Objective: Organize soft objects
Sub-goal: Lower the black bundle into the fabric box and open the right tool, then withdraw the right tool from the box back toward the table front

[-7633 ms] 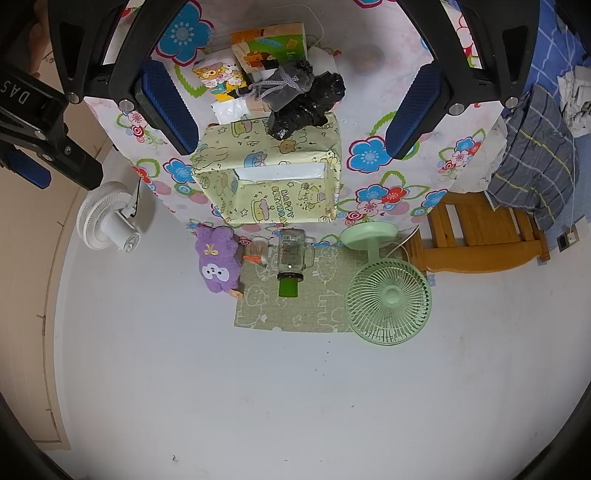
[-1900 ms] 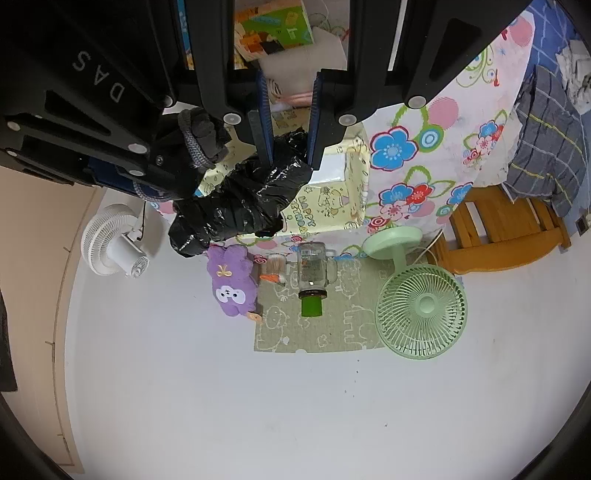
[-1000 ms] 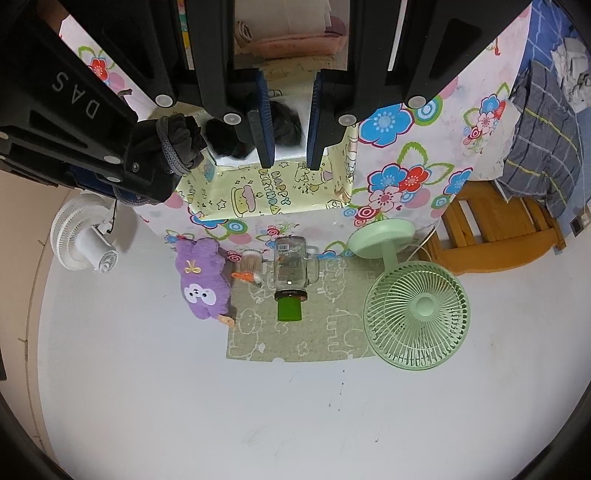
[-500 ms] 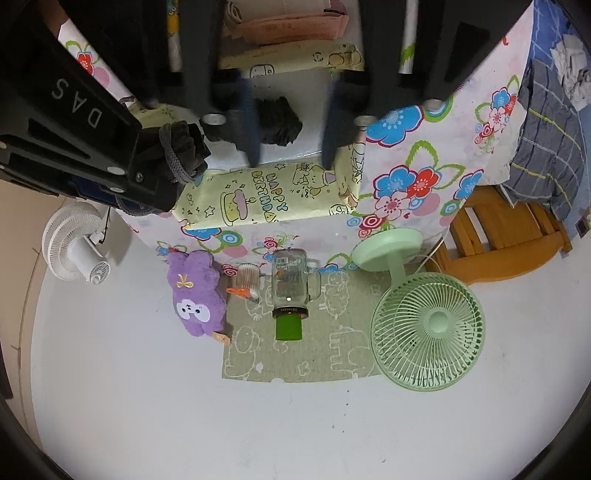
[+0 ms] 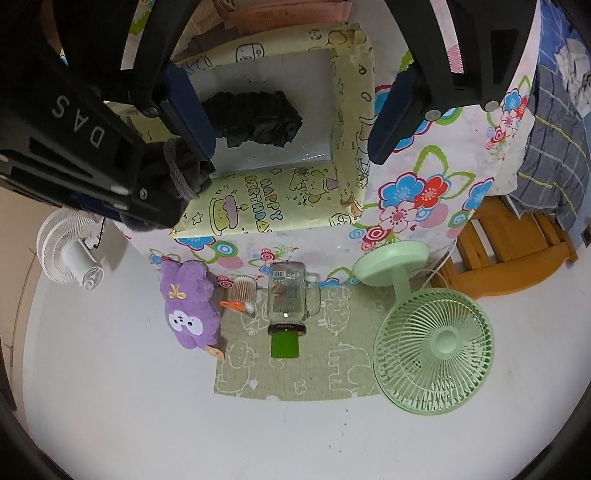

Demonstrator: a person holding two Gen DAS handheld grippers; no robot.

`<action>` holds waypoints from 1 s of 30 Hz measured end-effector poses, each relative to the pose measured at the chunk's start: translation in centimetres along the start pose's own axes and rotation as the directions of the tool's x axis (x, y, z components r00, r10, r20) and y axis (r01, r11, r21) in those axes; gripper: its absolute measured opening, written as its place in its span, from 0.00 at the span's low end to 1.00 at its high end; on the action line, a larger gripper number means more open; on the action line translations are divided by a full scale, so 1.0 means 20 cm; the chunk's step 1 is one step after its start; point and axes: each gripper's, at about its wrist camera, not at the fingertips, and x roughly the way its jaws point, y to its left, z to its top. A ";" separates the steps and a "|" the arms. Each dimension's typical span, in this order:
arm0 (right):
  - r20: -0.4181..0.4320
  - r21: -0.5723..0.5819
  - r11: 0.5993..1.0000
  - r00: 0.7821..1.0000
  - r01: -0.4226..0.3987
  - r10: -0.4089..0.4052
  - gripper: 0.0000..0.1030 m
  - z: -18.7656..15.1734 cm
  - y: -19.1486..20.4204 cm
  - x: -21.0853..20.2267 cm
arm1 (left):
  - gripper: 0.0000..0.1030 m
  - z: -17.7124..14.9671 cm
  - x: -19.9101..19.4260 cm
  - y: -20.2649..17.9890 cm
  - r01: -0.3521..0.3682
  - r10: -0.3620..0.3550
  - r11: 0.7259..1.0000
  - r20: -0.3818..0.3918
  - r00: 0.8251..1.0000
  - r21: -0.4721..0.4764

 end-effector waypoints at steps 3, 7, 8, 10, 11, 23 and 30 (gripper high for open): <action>-0.007 -0.003 1.000 1.000 0.010 -0.010 0.27 0.01 0.01 0.04 | 0.84 0.00 0.03 0.01 0.004 -0.004 1.000 -0.013 1.000 -0.006; -0.024 -0.009 1.000 1.000 0.014 -0.014 0.30 0.02 0.01 0.09 | 0.84 0.00 0.06 0.01 0.014 -0.014 1.000 -0.028 0.999 -0.011; -0.030 -0.010 1.000 0.999 0.013 -0.014 0.31 0.02 0.01 0.11 | 0.84 0.00 0.07 0.01 0.017 -0.017 1.000 -0.032 0.999 -0.010; -0.038 -0.012 1.000 0.999 0.020 -0.021 0.60 0.02 0.01 0.13 | 0.84 0.00 0.08 0.01 0.018 -0.018 1.000 -0.037 0.999 -0.010; -0.031 -0.011 1.000 0.999 0.021 -0.021 0.68 0.02 0.01 0.13 | 0.84 0.00 0.08 0.01 0.019 -0.019 1.000 -0.038 0.999 -0.010; -0.001 -0.019 0.999 0.999 0.033 -0.033 0.85 0.02 0.01 0.09 | 0.89 0.01 0.07 0.01 0.039 -0.039 0.999 -0.031 0.999 -0.011; 0.012 -0.017 0.999 0.999 0.034 -0.034 0.86 0.01 0.02 0.01 | 0.96 0.03 -0.02 0.00 0.035 -0.035 0.999 0.005 0.999 -0.014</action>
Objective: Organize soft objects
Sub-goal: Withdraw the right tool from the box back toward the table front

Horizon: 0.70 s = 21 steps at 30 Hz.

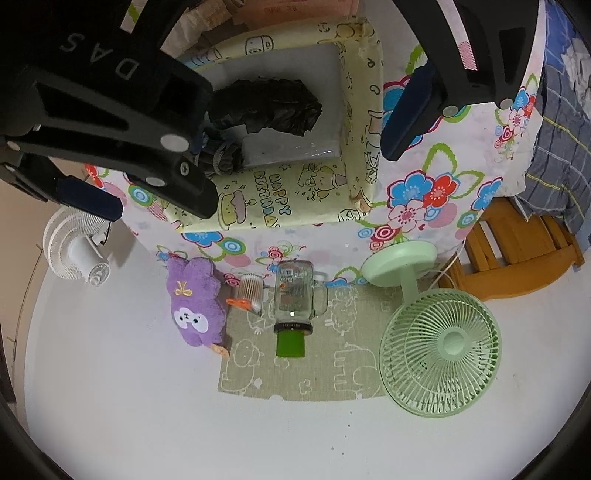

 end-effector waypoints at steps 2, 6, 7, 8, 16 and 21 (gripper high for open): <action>0.006 0.001 1.000 1.000 0.001 -0.001 0.87 0.00 0.00 -0.03 | 0.96 0.00 -0.03 0.01 0.003 -0.003 1.000 0.007 1.000 -0.013; 0.022 -0.003 1.000 1.000 0.004 -0.004 0.87 -0.01 0.00 -0.09 | 0.96 0.01 -0.07 0.02 0.006 -0.006 0.999 0.008 1.000 -0.035; 0.028 -0.004 1.000 1.000 0.005 -0.005 0.87 -0.01 0.00 -0.11 | 0.96 0.00 -0.09 0.02 0.003 -0.003 0.999 0.011 1.000 -0.035; 0.030 -0.005 1.000 1.000 0.004 -0.003 0.87 -0.01 0.00 -0.13 | 0.96 0.00 -0.10 0.02 -0.001 0.001 0.999 0.014 1.000 -0.034; 0.055 -0.010 1.000 0.998 0.009 -0.009 0.87 -0.03 0.01 -0.26 | 0.99 -0.01 -0.23 -0.01 -0.015 0.016 1.000 0.054 0.998 -0.025; 0.083 -0.011 1.000 0.996 0.029 -0.028 0.87 -0.05 0.01 -0.36 | 0.99 -0.02 -0.31 -0.04 -0.012 0.014 1.000 0.075 0.997 -0.023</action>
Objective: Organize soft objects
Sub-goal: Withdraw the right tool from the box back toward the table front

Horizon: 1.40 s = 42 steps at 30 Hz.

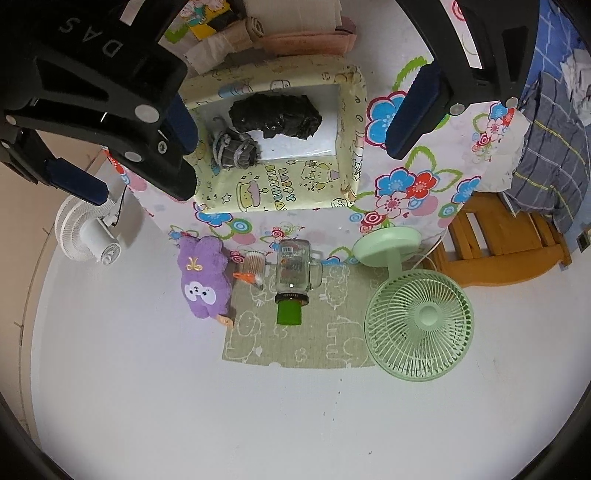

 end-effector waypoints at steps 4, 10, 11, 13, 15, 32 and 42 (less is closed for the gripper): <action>0.018 0.002 1.000 1.000 0.002 -0.002 0.87 -0.01 0.00 -0.07 | 1.00 -0.01 -0.07 -0.02 0.000 0.000 1.000 0.019 1.000 0.004; 0.043 -0.005 1.000 0.999 0.022 -0.022 0.93 -0.03 0.00 -0.18 | 1.00 -0.03 -0.16 -0.04 -0.001 0.001 1.000 0.047 0.999 0.007; 0.050 -0.006 1.000 0.998 0.023 -0.023 0.94 -0.03 0.00 -0.19 | 1.00 -0.03 -0.17 -0.04 0.000 -0.001 1.000 0.051 0.999 0.007; 0.064 -0.006 1.000 0.998 0.018 -0.017 0.94 -0.03 0.00 -0.23 | 1.00 -0.04 -0.20 -0.05 0.001 -0.002 1.000 0.058 0.998 0.007; 0.070 -0.006 1.000 0.997 0.018 -0.018 0.94 -0.04 0.00 -0.26 | 1.00 -0.04 -0.23 -0.05 0.002 -0.002 1.000 0.064 0.998 0.009; 0.108 -0.016 0.999 0.993 0.048 -0.046 1.00 -0.13 -0.01 -0.45 | 1.00 -0.14 -0.36 -0.10 0.011 -0.012 1.000 0.102 0.995 0.014; 0.143 -0.020 0.999 0.989 0.026 -0.023 1.00 -0.22 -0.01 -0.54 | 1.00 -0.22 -0.43 -0.11 -0.002 0.004 1.000 0.132 0.991 -0.011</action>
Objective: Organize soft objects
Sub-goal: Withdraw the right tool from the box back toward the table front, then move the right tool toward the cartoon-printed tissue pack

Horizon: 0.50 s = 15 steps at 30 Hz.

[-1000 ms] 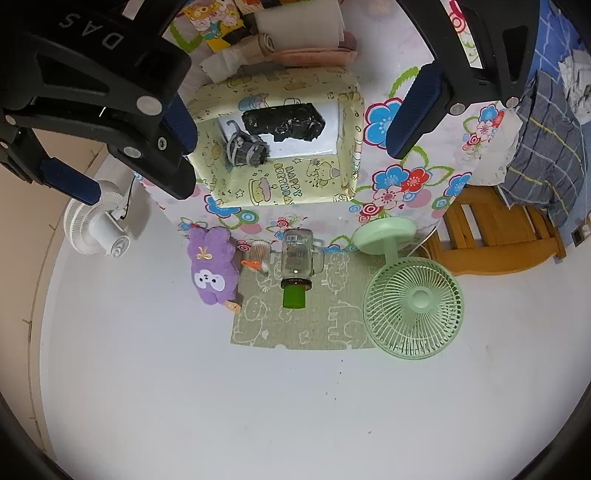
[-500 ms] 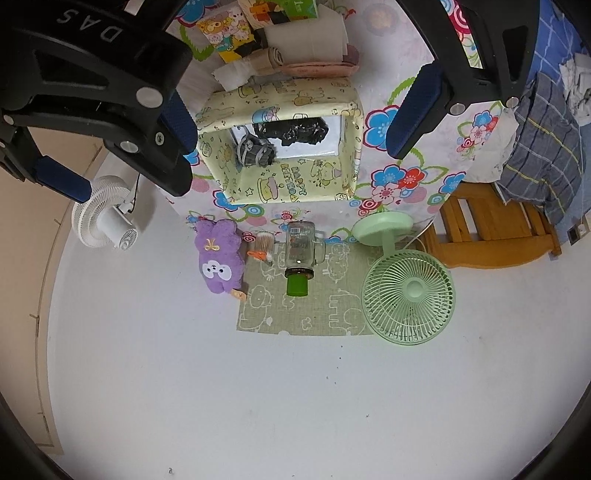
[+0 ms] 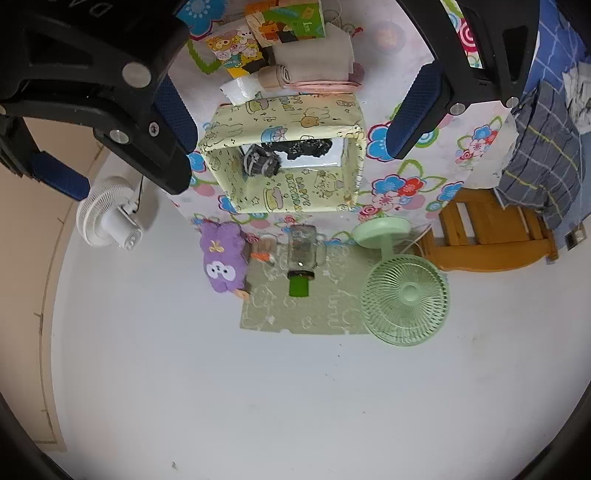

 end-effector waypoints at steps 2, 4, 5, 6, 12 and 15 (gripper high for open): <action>0.006 -0.003 1.000 1.000 -0.004 0.004 1.00 -0.01 0.00 -0.01 | 1.00 -0.02 -0.01 0.00 -0.007 0.007 1.000 0.006 1.000 0.001; 0.009 0.004 1.000 1.000 -0.004 0.004 1.00 -0.03 0.00 -0.03 | 1.00 -0.04 -0.02 0.00 -0.006 0.006 1.000 0.000 1.000 0.002; 0.009 0.008 1.000 1.000 -0.004 0.004 1.00 -0.04 0.00 -0.03 | 1.00 -0.05 -0.02 0.00 -0.008 0.008 1.000 -0.003 1.000 0.003; 0.006 0.011 1.000 1.000 -0.004 0.004 1.00 -0.06 -0.01 -0.03 | 1.00 -0.06 -0.01 0.00 -0.010 0.010 1.000 -0.008 1.000 0.003; -0.017 0.010 1.000 1.000 -0.013 0.013 1.00 -0.14 -0.01 -0.01 | 1.00 -0.14 0.01 0.00 0.002 -0.002 1.000 -0.037 0.999 -0.006; -0.029 0.010 1.000 0.999 -0.018 0.018 1.00 -0.17 -0.01 0.00 | 1.00 -0.17 0.02 0.00 0.006 -0.007 1.000 -0.050 0.999 -0.008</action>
